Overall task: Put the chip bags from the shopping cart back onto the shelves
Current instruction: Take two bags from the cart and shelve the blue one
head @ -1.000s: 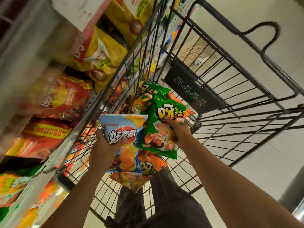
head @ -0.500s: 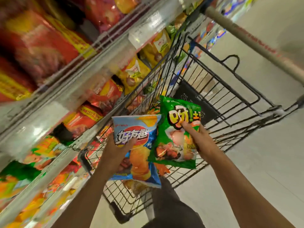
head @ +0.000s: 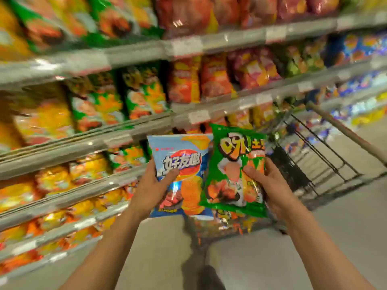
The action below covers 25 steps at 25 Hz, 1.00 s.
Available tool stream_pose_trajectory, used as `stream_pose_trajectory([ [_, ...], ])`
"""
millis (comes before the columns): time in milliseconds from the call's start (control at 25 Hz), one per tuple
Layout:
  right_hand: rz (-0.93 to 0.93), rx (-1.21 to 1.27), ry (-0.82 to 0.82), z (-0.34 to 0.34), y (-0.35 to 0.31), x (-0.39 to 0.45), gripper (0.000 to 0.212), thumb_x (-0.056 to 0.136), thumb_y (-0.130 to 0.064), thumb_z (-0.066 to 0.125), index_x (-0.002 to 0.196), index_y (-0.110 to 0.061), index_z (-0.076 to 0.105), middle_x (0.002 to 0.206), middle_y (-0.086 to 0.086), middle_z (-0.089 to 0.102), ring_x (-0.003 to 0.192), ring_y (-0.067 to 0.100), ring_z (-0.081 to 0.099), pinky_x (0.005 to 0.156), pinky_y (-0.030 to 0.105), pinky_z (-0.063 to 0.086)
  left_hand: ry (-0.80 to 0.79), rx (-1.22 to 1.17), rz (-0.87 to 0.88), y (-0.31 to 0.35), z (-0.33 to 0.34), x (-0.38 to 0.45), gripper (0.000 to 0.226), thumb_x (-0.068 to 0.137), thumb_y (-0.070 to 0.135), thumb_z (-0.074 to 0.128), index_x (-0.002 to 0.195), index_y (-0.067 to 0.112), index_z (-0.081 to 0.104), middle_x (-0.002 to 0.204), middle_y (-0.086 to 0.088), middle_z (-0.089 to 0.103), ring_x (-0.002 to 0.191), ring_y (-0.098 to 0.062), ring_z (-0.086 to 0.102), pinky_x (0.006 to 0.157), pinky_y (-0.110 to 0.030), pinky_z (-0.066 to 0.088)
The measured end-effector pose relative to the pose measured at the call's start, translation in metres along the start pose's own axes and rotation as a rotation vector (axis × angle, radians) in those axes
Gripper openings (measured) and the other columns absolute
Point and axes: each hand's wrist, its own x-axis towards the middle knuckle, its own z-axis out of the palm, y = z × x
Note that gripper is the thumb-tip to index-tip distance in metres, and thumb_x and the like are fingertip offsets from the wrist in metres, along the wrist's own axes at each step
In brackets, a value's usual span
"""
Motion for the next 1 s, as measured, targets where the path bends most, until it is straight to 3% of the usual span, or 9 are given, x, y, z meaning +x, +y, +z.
stream_pose_trajectory([
  [240, -0.204, -0.162, -0.152, 0.102, -0.074, -0.034, 0.058, 0.069, -0.030, 0.086, 0.122, -0.034, 0.064, 0.115, 0.008, 0.076, 0.102, 0.030, 0.075, 0.089, 0.051, 0.059, 0.265, -0.011, 0.220, 0.070, -0.108, -0.079, 0.047, 0.082, 0.053, 0.076, 0.124, 0.044, 0.059, 0.117, 0.019, 0.072, 0.104, -0.001, 0.069, 0.080, -0.021, 0.052],
  [400, -0.334, -0.232, -0.224, 0.157, -0.110, -0.054, 0.059, 0.068, -0.035, 0.087, 0.121, -0.042, 0.064, 0.114, -0.002, 0.077, 0.103, 0.023, 0.075, 0.088, 0.048, 0.059, 0.432, 0.014, 0.328, 0.098, -0.160, -0.123, 0.041, 0.079, 0.049, 0.076, 0.117, 0.049, 0.062, 0.112, 0.022, 0.073, 0.097, 0.006, 0.069, 0.071, -0.006, 0.051],
  [520, -0.423, -0.259, -0.248, 0.185, -0.124, -0.064, 0.067, 0.061, -0.046, 0.088, 0.122, -0.050, 0.061, 0.114, -0.016, 0.075, 0.104, 0.009, 0.073, 0.086, 0.040, 0.057, 0.513, 0.038, 0.361, 0.110, -0.186, -0.143, 0.043, 0.078, 0.055, 0.074, 0.118, 0.054, 0.059, 0.111, 0.027, 0.072, 0.097, 0.008, 0.068, 0.068, -0.012, 0.052],
  [640, -0.411, -0.294, -0.264, 0.205, -0.136, -0.065, 0.091, 0.061, -0.052, 0.089, 0.142, -0.042, 0.049, 0.138, -0.008, 0.063, 0.128, 0.022, 0.060, 0.107, 0.053, 0.048, 0.546, 0.031, 0.378, 0.124, -0.207, -0.151, 0.048, 0.076, 0.059, 0.074, 0.120, 0.061, 0.054, 0.112, 0.030, 0.070, 0.097, 0.010, 0.067, 0.077, -0.023, 0.051],
  [720, -0.416, -0.300, -0.273, 0.219, -0.150, -0.066, 0.098, 0.060, -0.054, 0.089, 0.147, -0.040, 0.044, 0.146, -0.006, 0.056, 0.135, 0.025, 0.052, 0.112, 0.056, 0.043, 0.531, 0.010, 0.389, 0.141, -0.217, -0.148, 0.049, 0.075, 0.060, 0.075, 0.119, 0.059, 0.055, 0.113, 0.026, 0.071, 0.096, 0.007, 0.068, 0.078, -0.027, 0.052],
  [840, -0.499, -0.314, -0.285, 0.240, -0.180, -0.065, 0.089, 0.060, -0.054, 0.087, 0.140, -0.044, 0.050, 0.137, -0.012, 0.062, 0.128, 0.018, 0.057, 0.109, 0.053, 0.046, 0.529, 0.024, 0.461, 0.177, -0.231, -0.135, 0.050, 0.074, 0.057, 0.075, 0.121, 0.051, 0.058, 0.114, 0.022, 0.072, 0.096, 0.005, 0.069, 0.076, -0.024, 0.052],
  [1000, -0.605, -0.285, -0.288, 0.265, -0.237, -0.045, 0.084, 0.062, -0.049, 0.088, 0.138, -0.040, 0.053, 0.131, -0.012, 0.067, 0.122, 0.017, 0.064, 0.103, 0.050, 0.051, 0.562, 0.092, 0.564, 0.235, -0.249, -0.108, 0.046, 0.076, 0.060, 0.072, 0.119, 0.057, 0.055, 0.109, 0.028, 0.071, 0.091, 0.008, 0.067, 0.072, -0.022, 0.052],
])
